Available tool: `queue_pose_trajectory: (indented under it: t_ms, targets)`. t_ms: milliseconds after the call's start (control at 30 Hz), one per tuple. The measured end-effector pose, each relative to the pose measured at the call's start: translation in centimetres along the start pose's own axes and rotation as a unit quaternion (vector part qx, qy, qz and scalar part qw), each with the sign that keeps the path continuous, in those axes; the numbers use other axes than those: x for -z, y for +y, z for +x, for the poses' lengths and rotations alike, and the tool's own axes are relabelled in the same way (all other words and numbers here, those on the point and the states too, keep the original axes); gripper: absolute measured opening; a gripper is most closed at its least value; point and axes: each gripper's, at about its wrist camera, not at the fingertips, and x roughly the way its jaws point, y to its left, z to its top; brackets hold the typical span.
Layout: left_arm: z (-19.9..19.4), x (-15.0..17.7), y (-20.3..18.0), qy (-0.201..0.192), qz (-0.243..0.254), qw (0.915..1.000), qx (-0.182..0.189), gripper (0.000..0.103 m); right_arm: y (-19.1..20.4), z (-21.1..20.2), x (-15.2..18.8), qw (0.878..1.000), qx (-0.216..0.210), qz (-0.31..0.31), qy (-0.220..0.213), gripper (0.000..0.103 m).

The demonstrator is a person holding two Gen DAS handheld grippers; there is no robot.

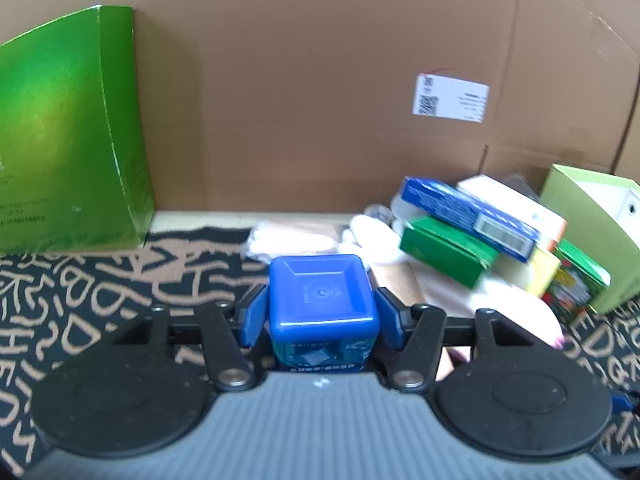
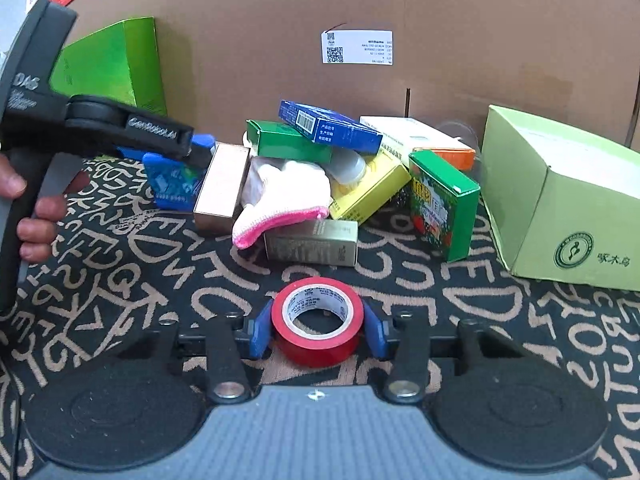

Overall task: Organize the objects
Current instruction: 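Grasp the blue cube box with the left gripper while the right gripper grasps the red tape roll, then carry both items into the green shoebox and open both grippers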

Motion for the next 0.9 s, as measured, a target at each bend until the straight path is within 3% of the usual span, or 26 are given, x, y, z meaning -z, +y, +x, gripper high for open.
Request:
queue_pose_trajectory:
  t_ms: [333,467,633,700,733,900]
  targets:
    - [-7.9,5.2,-2.6,0.044,0.058,0.9945,0.076,0.057,-2.0,-4.8,3.1,1.0,-0.007,0.006,0.016,0.051]
    - [-8.3,5.4,-4.2,0.037,0.078,0.9945,0.059,0.065,-2.2,-4.7,3.1,1.0,-0.005,0.021,0.008,0.056]
    - [-7.2,5.4,-4.6,0.052,0.081,0.9946,0.037,0.065,-1.9,-4.9,3.6,1.0,-0.004,0.009,0.003,0.057]
    - [-7.0,5.8,-4.7,0.058,0.084,0.994,0.04,0.057,-1.9,-5.0,3.7,1.0,-0.004,0.005,0.001,0.055]
    - [-7.0,6.0,-4.7,0.058,0.085,0.9939,0.04,0.056,-1.9,-5.1,3.8,1.0,-0.005,0.004,0.0,0.051]
    - [-7.9,5.9,-5.2,0.059,0.083,0.9932,0.056,0.055,-2.8,-6.0,3.8,1.0,-0.015,0.021,-0.012,0.051]
